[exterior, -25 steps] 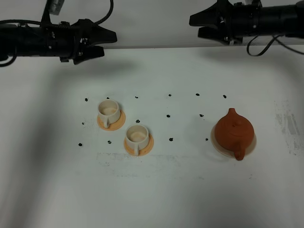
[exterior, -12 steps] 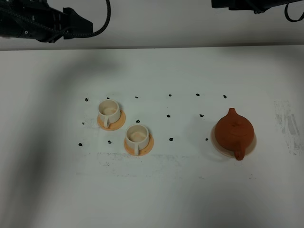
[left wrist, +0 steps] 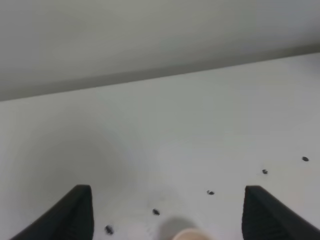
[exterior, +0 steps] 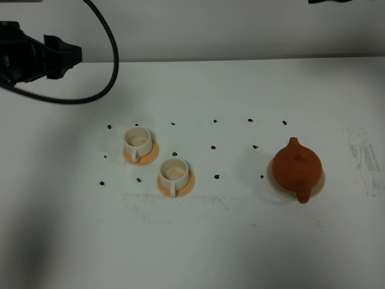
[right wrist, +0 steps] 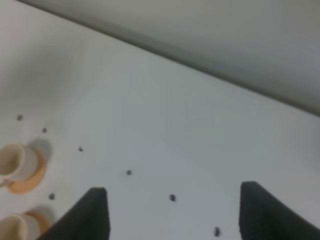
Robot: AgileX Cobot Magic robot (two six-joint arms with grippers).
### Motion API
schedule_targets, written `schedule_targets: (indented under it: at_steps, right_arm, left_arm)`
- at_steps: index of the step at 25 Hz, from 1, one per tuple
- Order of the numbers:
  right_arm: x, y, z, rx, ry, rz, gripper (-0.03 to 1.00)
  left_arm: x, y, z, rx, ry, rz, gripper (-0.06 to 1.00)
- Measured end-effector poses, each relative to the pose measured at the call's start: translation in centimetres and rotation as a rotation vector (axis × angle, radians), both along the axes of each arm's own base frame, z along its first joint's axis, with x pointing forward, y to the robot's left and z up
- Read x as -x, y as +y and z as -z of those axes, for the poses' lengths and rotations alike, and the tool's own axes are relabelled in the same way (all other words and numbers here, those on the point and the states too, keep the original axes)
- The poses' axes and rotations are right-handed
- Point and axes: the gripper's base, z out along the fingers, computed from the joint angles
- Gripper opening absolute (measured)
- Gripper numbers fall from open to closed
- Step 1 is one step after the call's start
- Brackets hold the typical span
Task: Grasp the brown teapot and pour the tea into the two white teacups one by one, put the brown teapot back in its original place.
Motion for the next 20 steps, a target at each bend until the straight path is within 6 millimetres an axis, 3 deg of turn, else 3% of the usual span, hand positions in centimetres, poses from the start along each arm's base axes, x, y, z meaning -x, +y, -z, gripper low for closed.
schedule_targets:
  at_steps: [5,11,15,20]
  right_arm:
    - [2.8,-0.3,-3.4,0.043,-0.064,0.021,0.54]
    - [3.9,-0.1,-3.8,0.022,-0.036,0.014,0.54]
    - [5.0,0.5,-2.5,-0.040,-0.049,-0.010,0.54]
    - [7.0,0.4,1.5,-0.067,-0.111,0.032,0.54]
  left_arm:
    - [5.0,0.3,-1.5,-0.012,-0.064,-0.008,0.60]
    - [11.0,0.7,-2.3,-0.024,-0.128,-0.022,0.60]
    - [15.0,1.0,-3.1,-0.058,-0.156,-0.026,0.60]
    - [19.5,2.0,-3.5,-0.136,-0.062,-0.081,0.60]
